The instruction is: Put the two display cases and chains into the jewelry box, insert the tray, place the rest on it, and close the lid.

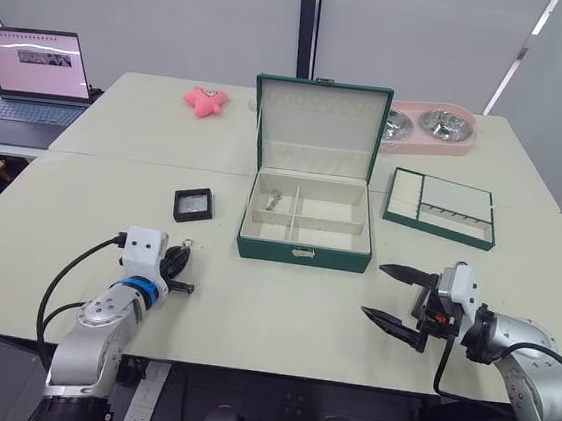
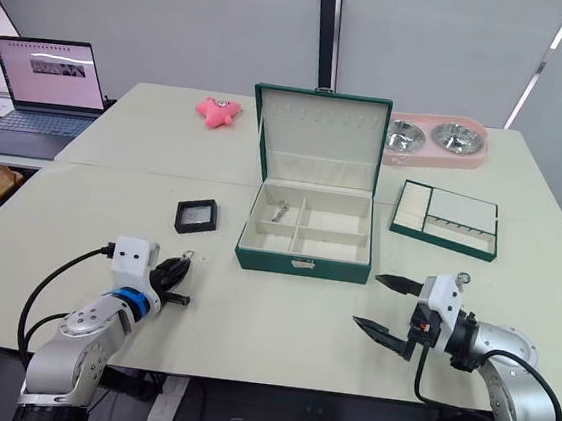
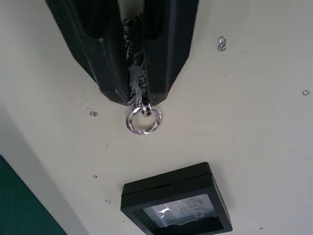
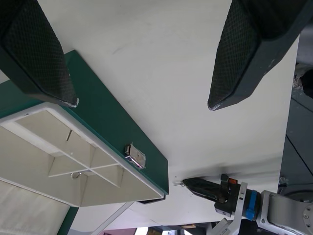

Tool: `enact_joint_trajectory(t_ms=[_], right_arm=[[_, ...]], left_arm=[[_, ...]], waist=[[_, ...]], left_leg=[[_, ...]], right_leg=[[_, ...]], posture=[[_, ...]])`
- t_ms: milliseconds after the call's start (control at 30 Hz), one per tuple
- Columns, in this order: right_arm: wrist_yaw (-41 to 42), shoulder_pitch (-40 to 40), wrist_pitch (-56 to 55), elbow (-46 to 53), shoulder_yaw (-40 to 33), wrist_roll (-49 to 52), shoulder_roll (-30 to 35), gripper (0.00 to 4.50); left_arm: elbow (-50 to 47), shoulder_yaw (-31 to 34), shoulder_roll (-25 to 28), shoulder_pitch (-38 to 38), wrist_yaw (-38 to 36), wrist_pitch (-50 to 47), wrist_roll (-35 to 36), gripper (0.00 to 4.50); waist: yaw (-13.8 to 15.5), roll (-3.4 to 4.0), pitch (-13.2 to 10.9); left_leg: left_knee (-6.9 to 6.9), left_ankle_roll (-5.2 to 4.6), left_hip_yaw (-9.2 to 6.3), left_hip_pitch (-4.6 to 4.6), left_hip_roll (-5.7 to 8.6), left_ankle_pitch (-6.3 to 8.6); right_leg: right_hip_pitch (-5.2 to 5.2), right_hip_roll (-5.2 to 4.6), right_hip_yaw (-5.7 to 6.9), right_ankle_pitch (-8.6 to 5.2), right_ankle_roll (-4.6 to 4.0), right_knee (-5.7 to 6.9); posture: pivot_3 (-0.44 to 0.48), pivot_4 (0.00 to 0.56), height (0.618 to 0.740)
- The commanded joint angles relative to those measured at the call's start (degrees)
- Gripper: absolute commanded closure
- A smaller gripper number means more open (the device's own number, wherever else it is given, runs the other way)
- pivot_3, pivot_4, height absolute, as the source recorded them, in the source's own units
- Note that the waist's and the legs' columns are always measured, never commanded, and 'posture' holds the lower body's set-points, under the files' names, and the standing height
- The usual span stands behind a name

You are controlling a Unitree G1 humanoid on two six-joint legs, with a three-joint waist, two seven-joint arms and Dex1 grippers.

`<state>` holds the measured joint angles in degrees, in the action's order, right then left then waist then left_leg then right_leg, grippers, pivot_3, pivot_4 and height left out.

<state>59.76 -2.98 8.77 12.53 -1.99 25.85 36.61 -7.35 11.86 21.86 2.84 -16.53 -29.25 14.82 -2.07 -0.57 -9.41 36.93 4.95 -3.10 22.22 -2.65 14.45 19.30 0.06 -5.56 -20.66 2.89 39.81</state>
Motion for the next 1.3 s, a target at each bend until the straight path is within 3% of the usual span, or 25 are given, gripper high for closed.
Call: enact_joint_trajectory(t_ms=[33,400,767,1300], right_arm=[[0.0,-0.3,-0.1,1.9,-0.9,0.5,0.4,0.00],[-1.1,-2.3,4.9,6.2,-1.3,2.7,0.9,0.00],[-3.3,-6.2,9.3,9.2,-3.3,5.0,1.8,0.00],[-3.4,-1.8,6.0,7.2,-6.3,4.8,1.2,0.00]], left_arm=[[3.6,-1.1,0.2,-1.9,0.6,-2.7,-1.6,4.49],[-1.3,0.5,0.1,-0.5,-0.1,-4.1,1.2,4.49],[-13.3,0.5,0.9,8.7,0.2,-14.6,5.0,4.49],[-19.8,-2.1,-1.3,20.3,0.1,-23.8,12.2,4.49]], waist=[[0.0,0.03,0.0],[0.0,0.03,0.0],[0.4,-0.30,-0.2],[0.3,-0.37,-0.2]], left_leg=[[0.00,0.00,0.00,0.00,0.00,0.00],[-0.01,0.00,-0.01,0.00,0.00,0.00],[0.04,0.01,-0.34,0.56,0.04,0.00],[0.03,0.01,-0.37,0.61,0.05,0.00]], right_leg=[[0.00,0.00,0.00,0.00,0.00,0.00],[-0.01,0.00,0.01,0.00,0.00,-0.05],[0.16,0.00,0.27,0.01,0.00,-0.34],[0.19,0.00,0.30,0.01,0.00,-0.38]], posture=[[0.000,0.150,0.740],[0.000,0.150,0.740],[0.000,0.150,0.740],[0.000,0.150,0.740]])
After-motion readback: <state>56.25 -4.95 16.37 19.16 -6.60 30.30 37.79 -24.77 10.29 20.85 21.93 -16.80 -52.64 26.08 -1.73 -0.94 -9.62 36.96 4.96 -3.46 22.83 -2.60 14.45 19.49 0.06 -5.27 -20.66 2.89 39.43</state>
